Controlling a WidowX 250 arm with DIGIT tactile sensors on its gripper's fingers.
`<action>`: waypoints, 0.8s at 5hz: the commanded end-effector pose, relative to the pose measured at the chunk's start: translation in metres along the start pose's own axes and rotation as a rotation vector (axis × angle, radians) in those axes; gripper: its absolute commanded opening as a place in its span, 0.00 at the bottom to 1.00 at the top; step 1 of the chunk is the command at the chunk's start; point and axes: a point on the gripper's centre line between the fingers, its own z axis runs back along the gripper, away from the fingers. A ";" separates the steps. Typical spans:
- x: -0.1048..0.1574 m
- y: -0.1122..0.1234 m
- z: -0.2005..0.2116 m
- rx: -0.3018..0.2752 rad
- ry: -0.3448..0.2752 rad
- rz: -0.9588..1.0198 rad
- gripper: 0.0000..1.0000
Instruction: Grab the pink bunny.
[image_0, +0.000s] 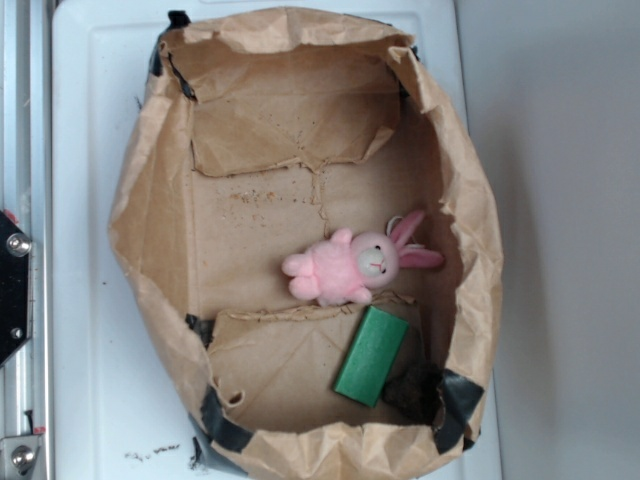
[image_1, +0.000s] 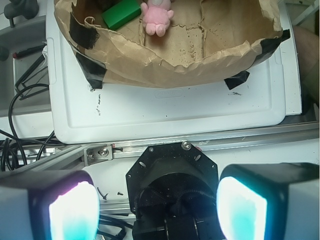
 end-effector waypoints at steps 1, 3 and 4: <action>0.000 0.000 0.000 0.000 0.000 0.000 1.00; 0.077 -0.022 -0.045 0.090 -0.062 -0.021 1.00; 0.099 -0.021 -0.061 0.122 -0.054 0.010 1.00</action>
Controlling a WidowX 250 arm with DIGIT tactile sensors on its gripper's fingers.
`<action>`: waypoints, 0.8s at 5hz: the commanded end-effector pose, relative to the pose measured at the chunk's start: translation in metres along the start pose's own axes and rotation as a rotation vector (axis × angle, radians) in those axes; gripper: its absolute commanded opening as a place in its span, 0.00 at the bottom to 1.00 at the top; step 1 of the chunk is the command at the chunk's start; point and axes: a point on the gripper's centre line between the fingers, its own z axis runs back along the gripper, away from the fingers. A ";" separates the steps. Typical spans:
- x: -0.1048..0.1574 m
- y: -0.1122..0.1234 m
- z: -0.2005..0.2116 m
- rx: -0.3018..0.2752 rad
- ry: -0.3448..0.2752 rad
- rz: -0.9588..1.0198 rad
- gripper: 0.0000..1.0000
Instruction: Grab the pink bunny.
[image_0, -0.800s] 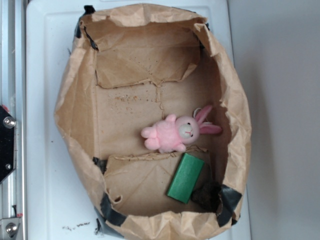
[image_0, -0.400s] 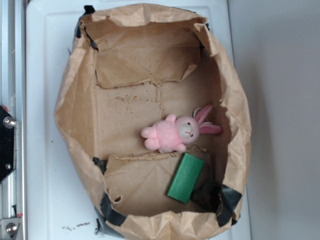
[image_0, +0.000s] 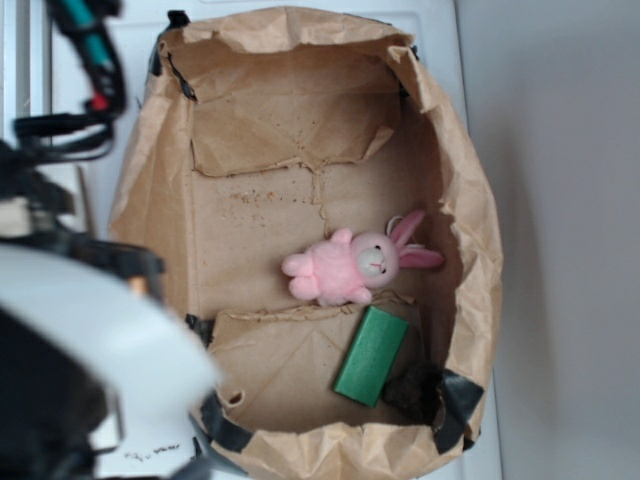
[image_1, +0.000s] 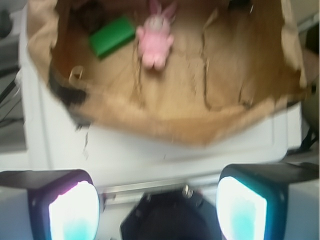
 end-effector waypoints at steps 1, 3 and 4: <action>0.050 -0.001 -0.038 0.023 -0.029 -0.030 1.00; 0.073 0.024 -0.066 -0.015 -0.052 -0.126 1.00; 0.081 0.036 -0.072 -0.037 -0.024 -0.117 1.00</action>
